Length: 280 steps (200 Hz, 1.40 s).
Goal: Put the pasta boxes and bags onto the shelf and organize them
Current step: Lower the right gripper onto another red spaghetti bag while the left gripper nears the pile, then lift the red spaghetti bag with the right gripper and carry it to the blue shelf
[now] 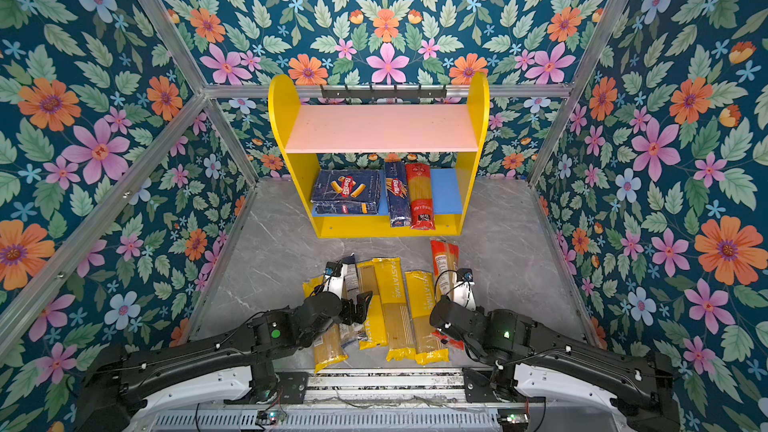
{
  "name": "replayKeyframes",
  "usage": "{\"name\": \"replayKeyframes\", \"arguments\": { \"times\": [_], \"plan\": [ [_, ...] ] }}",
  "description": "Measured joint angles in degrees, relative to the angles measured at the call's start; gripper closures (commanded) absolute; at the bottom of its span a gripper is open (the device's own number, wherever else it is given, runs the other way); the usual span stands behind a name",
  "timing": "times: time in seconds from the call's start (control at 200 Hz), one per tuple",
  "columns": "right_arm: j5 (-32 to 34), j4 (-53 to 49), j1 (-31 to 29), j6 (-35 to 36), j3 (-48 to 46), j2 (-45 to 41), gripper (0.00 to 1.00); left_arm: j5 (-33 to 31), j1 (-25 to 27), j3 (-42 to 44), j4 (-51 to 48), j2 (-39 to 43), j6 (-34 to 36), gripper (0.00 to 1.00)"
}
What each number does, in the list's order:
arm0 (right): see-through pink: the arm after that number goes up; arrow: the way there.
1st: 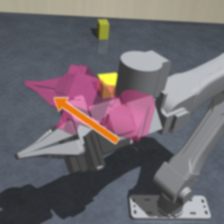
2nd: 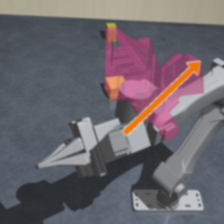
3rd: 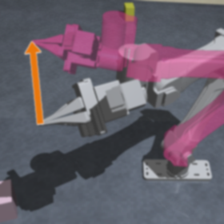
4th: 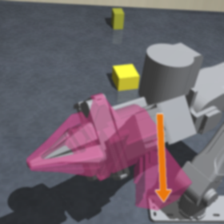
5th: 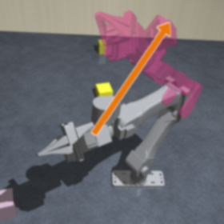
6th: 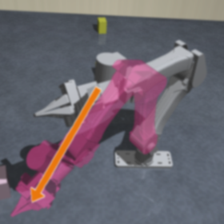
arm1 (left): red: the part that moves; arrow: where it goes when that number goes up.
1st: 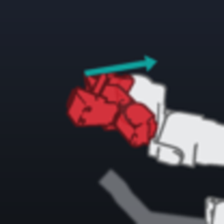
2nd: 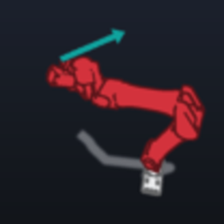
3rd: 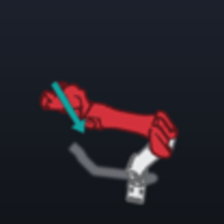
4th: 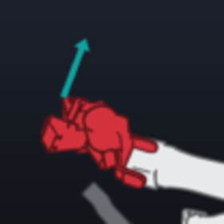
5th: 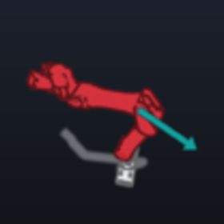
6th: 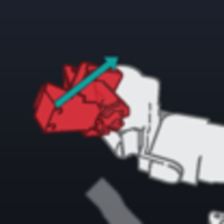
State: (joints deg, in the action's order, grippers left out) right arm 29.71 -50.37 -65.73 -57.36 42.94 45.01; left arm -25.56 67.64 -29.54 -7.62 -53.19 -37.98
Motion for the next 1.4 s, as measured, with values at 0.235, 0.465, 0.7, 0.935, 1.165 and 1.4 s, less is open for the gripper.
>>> {"name": "replayKeyframes", "arguments": {
  "times": [0.235,0.465,0.7,0.935,1.165,1.4],
  "plan": [
    [-2.0,1.0,11.0,13.0,7.6,2.6,0.77,-0.9,0.0,-0.8,-1.1,0.4,0.0,0.01],
    [-9.5,4.5,24.1,24.6,13.5,8.7,0.77,-2.8,0.0,-1.6,-2.4,0.9,0.7,0.01],
    [-17.6,10.0,33.9,33.1,20.6,18.7,0.76,-4.5,-0.1,-4.2,-3.3,-2.5,3.1,0.01],
    [-23.8,14.8,41.6,38.1,27.6,29.9,0.77,-5.5,-0.5,-7.8,-3.4,-7.8,6.8,0.00],
    [-27.5,17.4,44.5,42.8,36.7,40.8,0.76,-5.2,-3.0,-9.0,-3.1,-10.6,9.8,0.00],
    [-28.1,19.6,47.9,45.2,42.9,50.4,0.76,-1.2,-8.5,-10.1,-1.5,-13.3,11.5,0.00]
  ]
}}
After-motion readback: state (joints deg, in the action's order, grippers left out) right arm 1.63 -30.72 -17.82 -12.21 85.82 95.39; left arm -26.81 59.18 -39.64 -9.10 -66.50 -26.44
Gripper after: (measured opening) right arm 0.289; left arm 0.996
